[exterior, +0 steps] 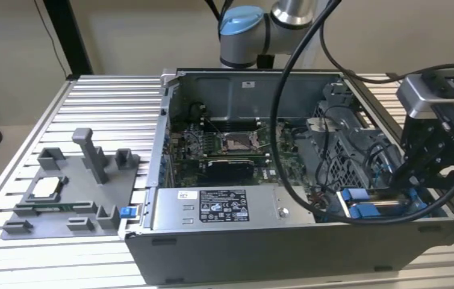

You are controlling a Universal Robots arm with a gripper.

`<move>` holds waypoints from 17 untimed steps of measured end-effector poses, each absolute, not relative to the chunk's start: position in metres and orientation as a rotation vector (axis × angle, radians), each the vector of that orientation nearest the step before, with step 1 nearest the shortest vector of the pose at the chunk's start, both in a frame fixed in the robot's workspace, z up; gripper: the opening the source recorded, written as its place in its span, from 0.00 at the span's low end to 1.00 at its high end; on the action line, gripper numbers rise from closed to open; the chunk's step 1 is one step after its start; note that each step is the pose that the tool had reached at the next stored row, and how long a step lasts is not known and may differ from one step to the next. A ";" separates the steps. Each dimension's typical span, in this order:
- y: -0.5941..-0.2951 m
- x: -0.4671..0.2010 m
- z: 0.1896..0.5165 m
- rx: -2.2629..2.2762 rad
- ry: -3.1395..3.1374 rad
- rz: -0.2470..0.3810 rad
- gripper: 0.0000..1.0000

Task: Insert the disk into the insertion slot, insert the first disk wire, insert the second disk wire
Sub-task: 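Insert the first disk wire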

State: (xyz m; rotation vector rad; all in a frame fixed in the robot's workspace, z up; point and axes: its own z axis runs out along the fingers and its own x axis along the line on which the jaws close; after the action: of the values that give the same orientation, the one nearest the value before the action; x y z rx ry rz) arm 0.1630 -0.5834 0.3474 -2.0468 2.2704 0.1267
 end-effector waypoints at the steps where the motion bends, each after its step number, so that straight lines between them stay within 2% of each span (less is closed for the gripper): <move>1: -0.583 0.163 0.347 -2.047 2.270 0.127 0.00; 17: -0.583 0.160 0.341 -2.109 2.216 0.130 0.00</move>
State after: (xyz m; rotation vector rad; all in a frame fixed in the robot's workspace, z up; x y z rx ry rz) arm 0.1601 -0.5834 0.3413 -2.1087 2.2157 0.1305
